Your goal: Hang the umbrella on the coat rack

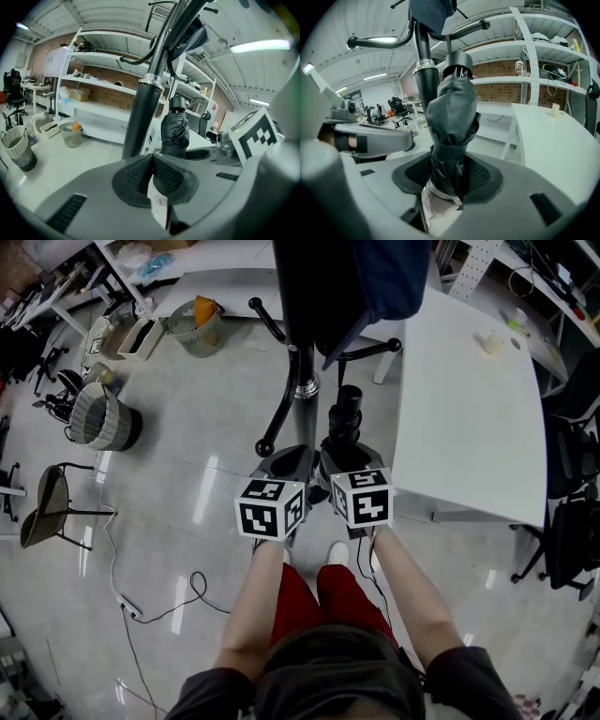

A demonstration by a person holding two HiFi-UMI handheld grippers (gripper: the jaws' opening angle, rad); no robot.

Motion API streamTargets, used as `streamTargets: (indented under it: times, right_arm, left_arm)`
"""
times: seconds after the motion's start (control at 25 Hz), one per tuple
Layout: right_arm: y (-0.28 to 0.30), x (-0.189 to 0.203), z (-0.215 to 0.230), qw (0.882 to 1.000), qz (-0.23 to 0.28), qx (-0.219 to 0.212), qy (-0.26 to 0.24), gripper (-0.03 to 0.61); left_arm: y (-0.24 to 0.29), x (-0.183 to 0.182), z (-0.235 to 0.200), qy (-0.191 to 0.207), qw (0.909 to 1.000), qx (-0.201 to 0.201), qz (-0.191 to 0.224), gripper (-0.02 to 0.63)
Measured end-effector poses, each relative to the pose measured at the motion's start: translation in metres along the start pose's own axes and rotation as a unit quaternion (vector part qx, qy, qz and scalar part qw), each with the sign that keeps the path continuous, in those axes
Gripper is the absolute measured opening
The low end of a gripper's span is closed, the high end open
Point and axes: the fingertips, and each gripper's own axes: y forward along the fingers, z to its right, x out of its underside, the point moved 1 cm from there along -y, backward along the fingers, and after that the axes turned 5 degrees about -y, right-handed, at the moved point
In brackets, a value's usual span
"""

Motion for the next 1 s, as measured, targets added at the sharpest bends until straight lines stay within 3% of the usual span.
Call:
streamTargets:
  times: [1.0]
  right_arm:
    - [0.031,-0.002,0.011,0.998,0.051,0.041,-0.011,0.21]
  left_arm:
    - [0.024,0.018,-0.029,-0.005,0.9997,-0.017,-0.015,0.011]
